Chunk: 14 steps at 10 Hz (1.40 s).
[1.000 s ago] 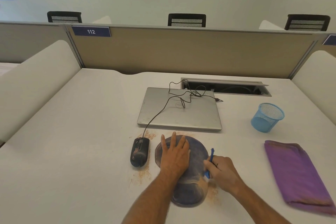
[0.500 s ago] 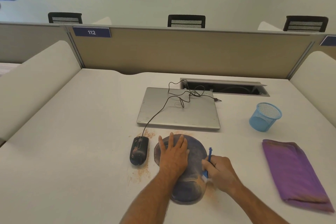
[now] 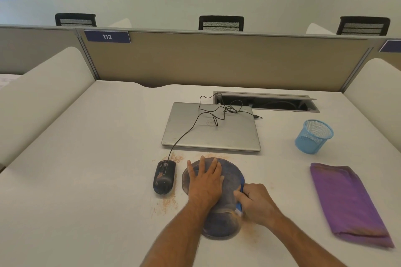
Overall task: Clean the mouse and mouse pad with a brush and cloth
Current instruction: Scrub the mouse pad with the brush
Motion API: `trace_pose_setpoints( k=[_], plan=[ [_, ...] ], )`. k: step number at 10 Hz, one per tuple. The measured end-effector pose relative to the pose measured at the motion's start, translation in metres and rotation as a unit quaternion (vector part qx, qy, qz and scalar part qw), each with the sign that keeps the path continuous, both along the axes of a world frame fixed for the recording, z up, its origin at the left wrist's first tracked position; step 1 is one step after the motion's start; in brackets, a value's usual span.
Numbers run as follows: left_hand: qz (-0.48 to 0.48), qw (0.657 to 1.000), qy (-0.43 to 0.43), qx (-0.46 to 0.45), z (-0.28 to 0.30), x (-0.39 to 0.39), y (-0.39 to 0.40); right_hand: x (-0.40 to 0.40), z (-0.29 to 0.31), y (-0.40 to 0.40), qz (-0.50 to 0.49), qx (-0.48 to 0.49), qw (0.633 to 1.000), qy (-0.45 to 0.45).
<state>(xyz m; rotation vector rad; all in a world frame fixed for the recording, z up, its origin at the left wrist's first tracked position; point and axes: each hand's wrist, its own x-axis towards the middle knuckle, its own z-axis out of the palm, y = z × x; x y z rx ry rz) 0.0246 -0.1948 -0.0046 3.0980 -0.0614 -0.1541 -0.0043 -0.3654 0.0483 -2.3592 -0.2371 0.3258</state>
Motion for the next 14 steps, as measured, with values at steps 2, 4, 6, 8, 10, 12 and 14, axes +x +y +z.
trace_pose_setpoints(
  k=[2, 4, 6, 8, 10, 12, 14],
  plan=[
    [0.0, 1.0, 0.0, -0.008, 0.0, 0.0, 0.0, 0.003, -0.002, -0.002, 0.008, -0.023, 1.0, -0.004],
    [0.001, 1.0, -0.001, -0.023, 0.0, -0.004, 0.001, 0.002, -0.003, -0.011, -0.016, 0.009, 0.999, -0.039],
    [0.0, 1.0, -0.003, -0.017, 0.001, -0.006, 0.001, -0.002, -0.009, -0.023, -0.048, 0.049, 0.997, -0.028],
    [0.003, 1.0, 0.003, -0.02, 0.0, -0.007, 0.0, -0.006, -0.01, -0.025, -0.036, 0.071, 0.997, -0.014],
    [0.003, 1.0, 0.004, -0.019, 0.001, -0.007, 0.0, -0.012, -0.016, -0.028, -0.016, 0.063, 0.998, -0.016],
    [0.001, 1.0, 0.003, -0.02, 0.002, -0.008, 0.0, -0.015, -0.015, -0.028, -0.014, 0.059, 0.998, -0.017],
    [0.003, 1.0, 0.004, -0.019, 0.002, -0.007, 0.001, -0.017, -0.015, -0.026, -0.013, 0.064, 0.998, -0.025]
  ],
)
